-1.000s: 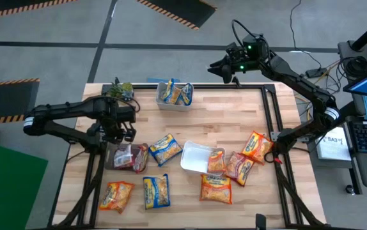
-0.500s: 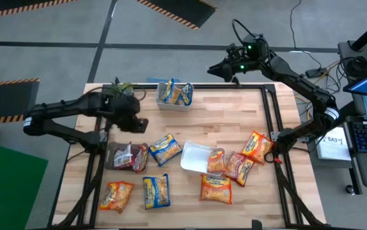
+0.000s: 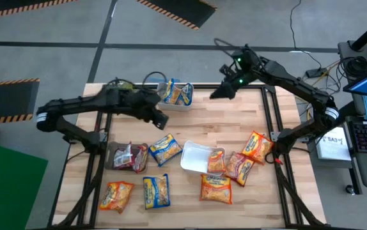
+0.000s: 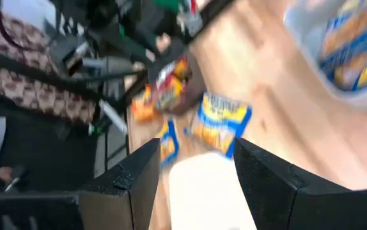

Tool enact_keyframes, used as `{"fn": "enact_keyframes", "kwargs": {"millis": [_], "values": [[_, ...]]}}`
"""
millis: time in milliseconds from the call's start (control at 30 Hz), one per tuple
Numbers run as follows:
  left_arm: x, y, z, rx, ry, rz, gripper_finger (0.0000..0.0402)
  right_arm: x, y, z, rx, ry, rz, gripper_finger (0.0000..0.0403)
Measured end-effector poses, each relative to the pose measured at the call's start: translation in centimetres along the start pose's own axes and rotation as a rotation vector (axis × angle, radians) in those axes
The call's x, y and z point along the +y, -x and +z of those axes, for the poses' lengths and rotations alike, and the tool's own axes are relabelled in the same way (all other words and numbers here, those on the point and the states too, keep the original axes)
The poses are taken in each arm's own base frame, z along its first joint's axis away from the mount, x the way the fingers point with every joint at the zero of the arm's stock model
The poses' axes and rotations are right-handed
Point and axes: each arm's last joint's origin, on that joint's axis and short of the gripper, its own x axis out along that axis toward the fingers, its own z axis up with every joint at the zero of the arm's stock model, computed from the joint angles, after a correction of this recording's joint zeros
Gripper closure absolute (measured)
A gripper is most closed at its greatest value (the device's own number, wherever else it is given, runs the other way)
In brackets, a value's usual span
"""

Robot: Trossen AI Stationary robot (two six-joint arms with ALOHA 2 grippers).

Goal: Sort Maruchan noodles
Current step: Put the blue noodle pack into the gray bin

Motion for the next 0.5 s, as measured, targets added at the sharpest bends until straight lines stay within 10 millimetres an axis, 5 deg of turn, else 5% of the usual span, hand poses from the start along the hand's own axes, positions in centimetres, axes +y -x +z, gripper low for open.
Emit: {"fn": "enact_keyframes", "kwargs": {"millis": [200, 500], "values": [[-1.3, -4.3, 0.1, 0.138, -0.175, 0.006, 0.0343, 0.6, -1.0, -2.1, 0.163, -0.033, -0.007, 0.0216], [-1.2, -10.3, -2.3, 0.338, -0.358, 0.052, 0.0355, 3.2, -1.4, -4.4, 0.263, -0.047, -0.099, 0.0216]]}}
